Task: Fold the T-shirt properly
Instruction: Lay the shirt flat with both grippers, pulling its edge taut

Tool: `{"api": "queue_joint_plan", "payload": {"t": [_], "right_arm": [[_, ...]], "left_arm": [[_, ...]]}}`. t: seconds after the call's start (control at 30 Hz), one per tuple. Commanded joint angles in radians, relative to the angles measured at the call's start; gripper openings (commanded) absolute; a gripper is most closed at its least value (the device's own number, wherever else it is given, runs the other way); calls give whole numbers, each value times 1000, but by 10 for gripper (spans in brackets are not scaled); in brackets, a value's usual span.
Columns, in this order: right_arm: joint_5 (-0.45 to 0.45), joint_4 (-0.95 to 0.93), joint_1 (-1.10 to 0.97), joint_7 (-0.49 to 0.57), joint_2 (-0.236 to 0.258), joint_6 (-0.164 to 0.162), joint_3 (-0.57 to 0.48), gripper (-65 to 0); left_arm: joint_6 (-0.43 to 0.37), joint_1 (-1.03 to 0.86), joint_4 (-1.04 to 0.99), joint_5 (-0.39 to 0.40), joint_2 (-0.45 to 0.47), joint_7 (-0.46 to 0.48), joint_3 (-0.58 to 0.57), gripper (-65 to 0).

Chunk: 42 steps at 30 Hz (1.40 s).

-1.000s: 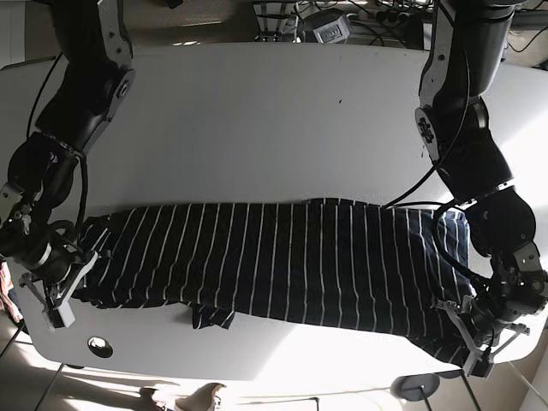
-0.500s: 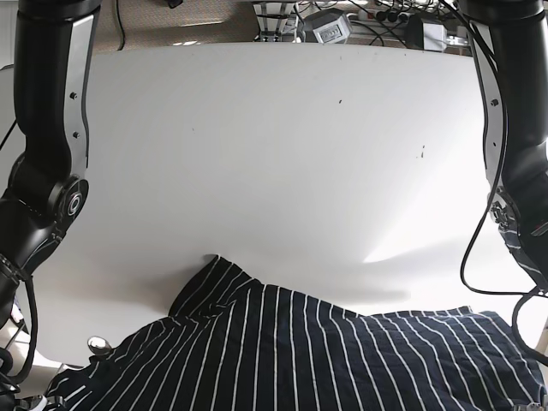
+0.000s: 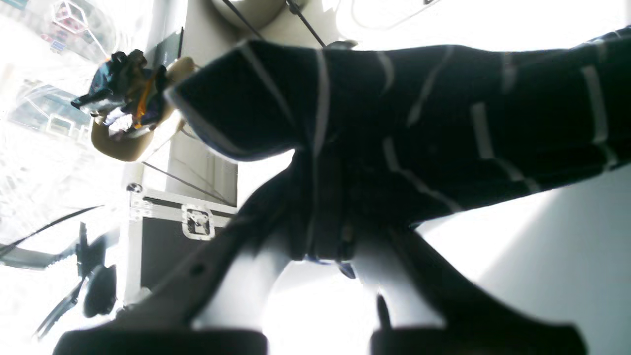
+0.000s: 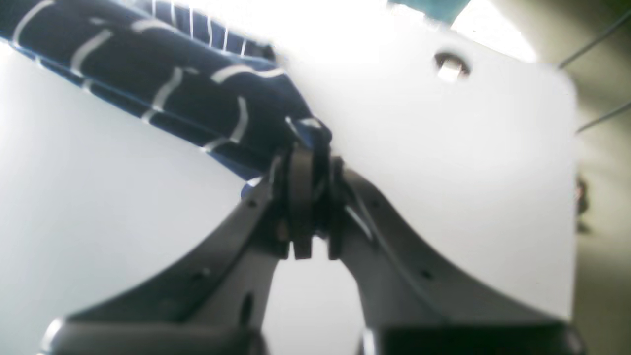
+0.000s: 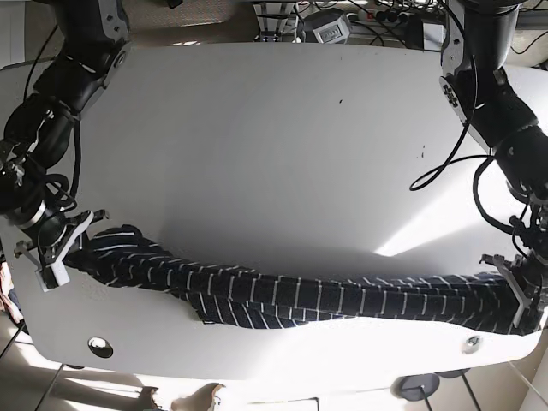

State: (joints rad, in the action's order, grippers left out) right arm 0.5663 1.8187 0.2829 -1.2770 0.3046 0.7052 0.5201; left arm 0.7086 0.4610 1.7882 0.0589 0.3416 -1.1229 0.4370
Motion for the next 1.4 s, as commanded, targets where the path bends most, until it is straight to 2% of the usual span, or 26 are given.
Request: {"api": "queue_joint_plan", "payload": {"t": [0.03,0.17,0.27,0.43,0.5,0.57,0.77,0.93,1.07,1.13,1.2,1.3,1.37,1.4], "right_arm": [[22,49,-96,47,-3,-7,39,-631],[25,79,-301,73,-18,-7,79,-631],[25,79,-416,75,-46,-7,116,-631],[25,94,-560,75,-49,-7,128,-631],[27,114,-574,76,-52,-7,125,-631],[27,117,-528,76,-52,-7,119,-631],[21,77,-297,75,-40,-7,116,-631],[21,77,-190,78,-40,-7,116,-631],[21,75,-132,156,-41,-7,114,-631],[19,39,-86,168,-34,-7,84,-631],[19,-12,-23,182,8,-7,36,-631],[18,-79,74,280,20,-7,-27,-631],[18,-133,138,365,40,-69,-76,-631],[18,-164,177,399,61,-89,-116,-631]], "left_arm": [[-10,-106,60,-35,-22,-7,47,-650],[-10,-354,134,-35,-121,-6,136,-650],[-10,-469,138,-40,-190,-6,207,-650],[-10,-617,138,-35,-224,-4,286,-650],[-10,-621,138,-35,-224,30,286,-650],[-10,-580,138,-37,-223,63,254,-650],[-10,-304,111,-44,-221,63,93,-650],[-10,-144,95,-40,-227,71,82,-650],[-10,-98,31,-43,-227,191,43,-650],[-10,-66,-12,-40,-221,209,30,-650],[-10,-6,-57,-38,-218,211,27,-650],[-10,100,-126,-43,-190,258,13,-650],[-10,169,-189,-44,-155,307,-23,-650],[-10,204,-222,-44,-137,321,-46,-650]]}}
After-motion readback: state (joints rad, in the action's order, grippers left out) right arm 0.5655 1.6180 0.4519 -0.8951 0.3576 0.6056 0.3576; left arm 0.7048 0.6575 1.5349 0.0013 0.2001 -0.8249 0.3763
